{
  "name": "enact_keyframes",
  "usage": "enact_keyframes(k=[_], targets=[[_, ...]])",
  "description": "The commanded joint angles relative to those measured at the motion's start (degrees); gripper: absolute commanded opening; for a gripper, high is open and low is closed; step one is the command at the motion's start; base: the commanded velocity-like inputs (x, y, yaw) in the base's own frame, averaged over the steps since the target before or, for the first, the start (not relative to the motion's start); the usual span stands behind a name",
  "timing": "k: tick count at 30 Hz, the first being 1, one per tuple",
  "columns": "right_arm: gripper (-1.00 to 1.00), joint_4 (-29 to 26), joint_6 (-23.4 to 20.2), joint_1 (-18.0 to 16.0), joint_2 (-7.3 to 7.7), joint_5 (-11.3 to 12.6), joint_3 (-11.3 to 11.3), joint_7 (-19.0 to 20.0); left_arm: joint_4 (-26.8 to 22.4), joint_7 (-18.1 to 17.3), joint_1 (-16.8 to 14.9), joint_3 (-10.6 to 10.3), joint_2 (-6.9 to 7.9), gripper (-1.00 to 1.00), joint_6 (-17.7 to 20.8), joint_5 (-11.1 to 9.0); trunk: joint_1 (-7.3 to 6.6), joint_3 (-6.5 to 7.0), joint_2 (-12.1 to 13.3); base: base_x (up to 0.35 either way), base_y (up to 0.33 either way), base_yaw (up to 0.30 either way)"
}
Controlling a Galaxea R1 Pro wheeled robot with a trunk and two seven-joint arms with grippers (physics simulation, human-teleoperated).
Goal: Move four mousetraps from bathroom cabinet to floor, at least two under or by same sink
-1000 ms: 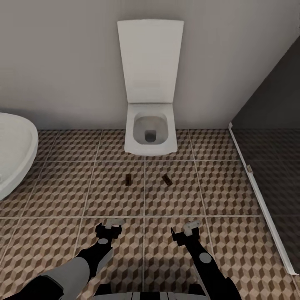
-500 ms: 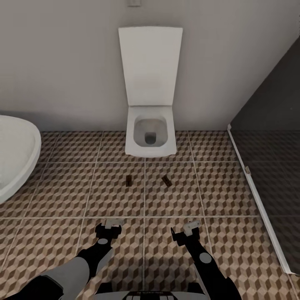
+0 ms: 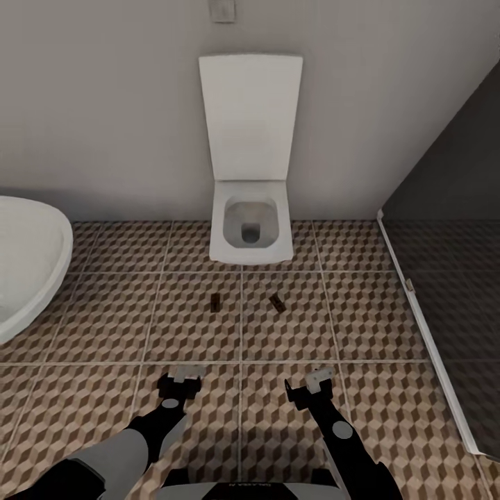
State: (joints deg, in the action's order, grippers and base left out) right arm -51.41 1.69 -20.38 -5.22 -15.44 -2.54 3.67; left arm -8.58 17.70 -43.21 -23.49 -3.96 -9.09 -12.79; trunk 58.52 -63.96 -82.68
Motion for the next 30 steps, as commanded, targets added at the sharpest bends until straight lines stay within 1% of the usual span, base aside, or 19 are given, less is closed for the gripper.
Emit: enact_keyframes(k=[1,8,30], targets=[[1.0,0.0,0.15,-0.01,-0.03,-0.51,0.12,0.2,0.31,0.21,-0.03,-0.5,0.0,1.0,-0.23,-0.56,-0.23,0.16,0.4,0.0,0.0,0.0],[1.0,-0.02,0.16,-0.01,-0.04,-0.54,0.08,0.2,1.39,0.23,-0.03,-0.5,0.01,1.0,-0.23,-0.56,-1.76,1.42,3.21,0.0,0.0,0.0],[1.0,-0.29,0.22,-0.01,-0.04,-0.56,0.11,0.2,1.56,0.21,-0.03,-0.5,0.01,1.0,-0.23,-0.57,-6.6,5.37,12.03,0.0,0.0,0.0]])
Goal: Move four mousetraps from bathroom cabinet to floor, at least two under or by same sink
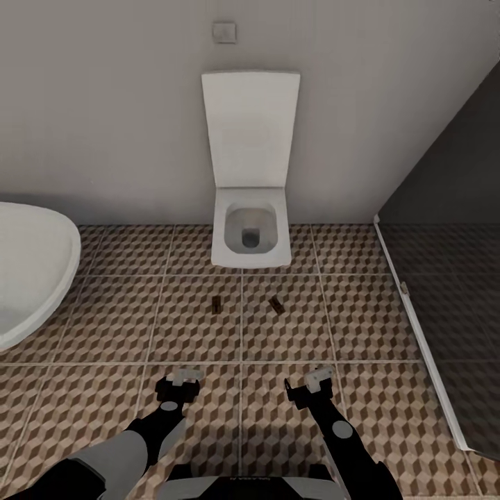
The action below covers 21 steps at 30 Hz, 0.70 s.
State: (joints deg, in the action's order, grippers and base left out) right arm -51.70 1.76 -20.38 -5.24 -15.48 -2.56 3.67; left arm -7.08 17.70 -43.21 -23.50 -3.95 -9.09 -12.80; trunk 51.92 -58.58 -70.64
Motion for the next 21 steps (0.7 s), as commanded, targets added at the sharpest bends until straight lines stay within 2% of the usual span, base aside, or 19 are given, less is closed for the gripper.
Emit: enact_keyframes(k=[1,21], targets=[[1.0,-0.08,0.12,-0.01,-0.03,-0.52,0.16,0.13,0.07,0.21,-0.03,-0.5,0.0,1.0,-0.22,-0.56,-0.22,0.16,0.4,0.0,0.0,0.0],[1.0,-0.25,0.33,-0.01,-0.04,-0.52,0.1,0.11,0.13,0.19,-0.03,-0.5,0.0,1.0,-0.22,-0.56,-4.62,3.75,8.42,0.0,0.0,0.0]])
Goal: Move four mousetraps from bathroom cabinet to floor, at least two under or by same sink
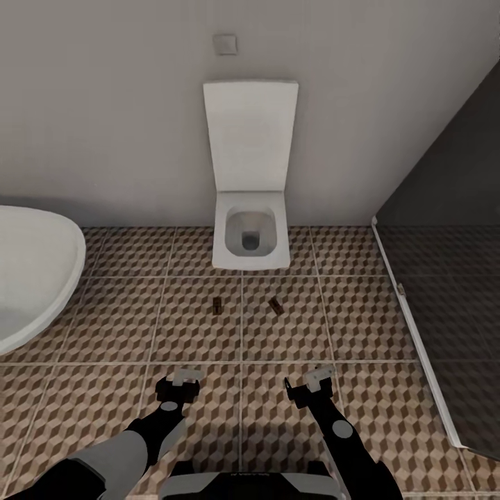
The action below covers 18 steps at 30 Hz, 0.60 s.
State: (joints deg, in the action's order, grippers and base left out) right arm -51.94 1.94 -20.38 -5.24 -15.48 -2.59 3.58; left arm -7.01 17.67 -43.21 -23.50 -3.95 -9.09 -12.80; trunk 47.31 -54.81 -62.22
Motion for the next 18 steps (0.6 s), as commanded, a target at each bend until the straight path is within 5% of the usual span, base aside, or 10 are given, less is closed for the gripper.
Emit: enact_keyframes(k=[1,18], targets=[[1.0,0.0,0.15,-0.01,-0.03,-0.51,0.13,0.2,0.06,0.2,-0.03,-0.5,0.0,1.0,-0.22,-0.55,-0.22,0.16,0.39,0.0,0.0,0.0],[1.0,5.33,4.61,-0.01,0.6,-0.54,0.49,0.13,2.33,-0.45,-0.03,-0.47,2.03,1.0,-0.42,-0.7,-3.96,3.21,7.21,0.0,0.0,0.0]])
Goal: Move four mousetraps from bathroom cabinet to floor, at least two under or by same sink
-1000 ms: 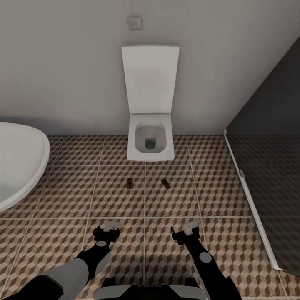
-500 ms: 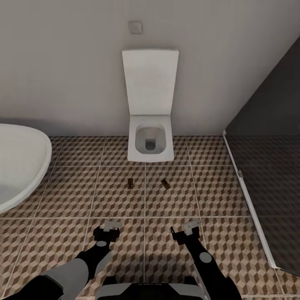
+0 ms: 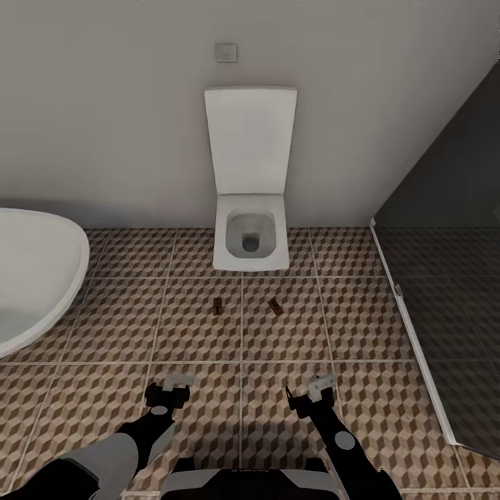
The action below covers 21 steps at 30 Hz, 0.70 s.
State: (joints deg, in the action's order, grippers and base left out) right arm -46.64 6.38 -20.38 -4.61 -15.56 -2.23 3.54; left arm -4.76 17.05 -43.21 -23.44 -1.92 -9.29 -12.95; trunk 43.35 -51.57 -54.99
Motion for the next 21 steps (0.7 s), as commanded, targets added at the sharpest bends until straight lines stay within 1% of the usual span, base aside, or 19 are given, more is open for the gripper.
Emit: enact_keyframes(k=[1,6,7,12,14,15,16,19,20,21], targets=[[1.0,1.39,1.04,-0.01,-0.03,-0.48,0.16,0.07,1.01,-0.43,-0.01,-0.5,0.33,1.0,-0.34,-0.6,-0.22,0.16,0.39,0.0,0.0,0.0],[1.0,4.58,3.37,-0.01,-0.01,-0.45,0.22,-0.13,3.21,-3.07,0.12,-0.47,1.42,1.0,-0.48,-0.7,-1.32,1.06,2.39,0.0,0.0,0.0],[1.0,5.96,4.38,-0.01,0.01,-0.45,0.27,-0.17,4.08,-4.23,0.23,-0.45,1.82,1.0,-0.57,-0.74,-1.54,1.24,2.8,0.0,0.0,0.0],[1.0,9.36,7.21,-0.01,0.32,-0.44,0.66,-0.35,5.94,-6.04,0.47,-0.4,2.56,1.0,-2.09,-0.91,-2.64,2.13,4.8,0.0,0.0,0.0],[1.0,11.09,8.77,-0.01,1.06,-0.39,0.94,-0.45,7.05,-6.48,0.89,-0.39,2.8,1.0,-4.05,-0.97,-3.08,2.49,5.6,0.0,0.0,0.0],[1.0,12.82,9.9,-0.01,1.86,-0.29,1.12,-0.5,7.98,-6.68,1.56,-0.38,2.93,1.0,-6.67,-1.01,-3.29,2.67,6.0,0.0,0.0,0.0],[1.0,14.03,10.42,-0.01,2.27,-0.23,1.2,-0.52,8.35,-6.73,2.12,-0.38,2.98,1.0,-8.81,-1.05,-3.51,2.85,6.41,0.0,0.0,0.0],[1.0,15.96,11.11,-0.01,2.68,-0.16,1.27,-0.53,8.7,-6.71,3.07,-0.38,3.02,1.0,-12.21,-1.08,-4.17,3.39,7.61,0.0,0.0,0.0],[1.0,17.36,11.82,-0.01,2.89,-0.13,1.3,-0.54,8.83,-6.65,3.71,-0.38,3.03,1.0,-13.98,-1.09,-4.39,3.57,8.01,0.0,0.0,0.0],[1.0,18.1,12.27,-0.01,3.01,-0.12,1.31,-0.54,8.88,-6.62,4.02,-0.38,3.04,1.0,-14.61,-1.1,-4.61,3.75,8.41,0.0,0.0,0.0]])
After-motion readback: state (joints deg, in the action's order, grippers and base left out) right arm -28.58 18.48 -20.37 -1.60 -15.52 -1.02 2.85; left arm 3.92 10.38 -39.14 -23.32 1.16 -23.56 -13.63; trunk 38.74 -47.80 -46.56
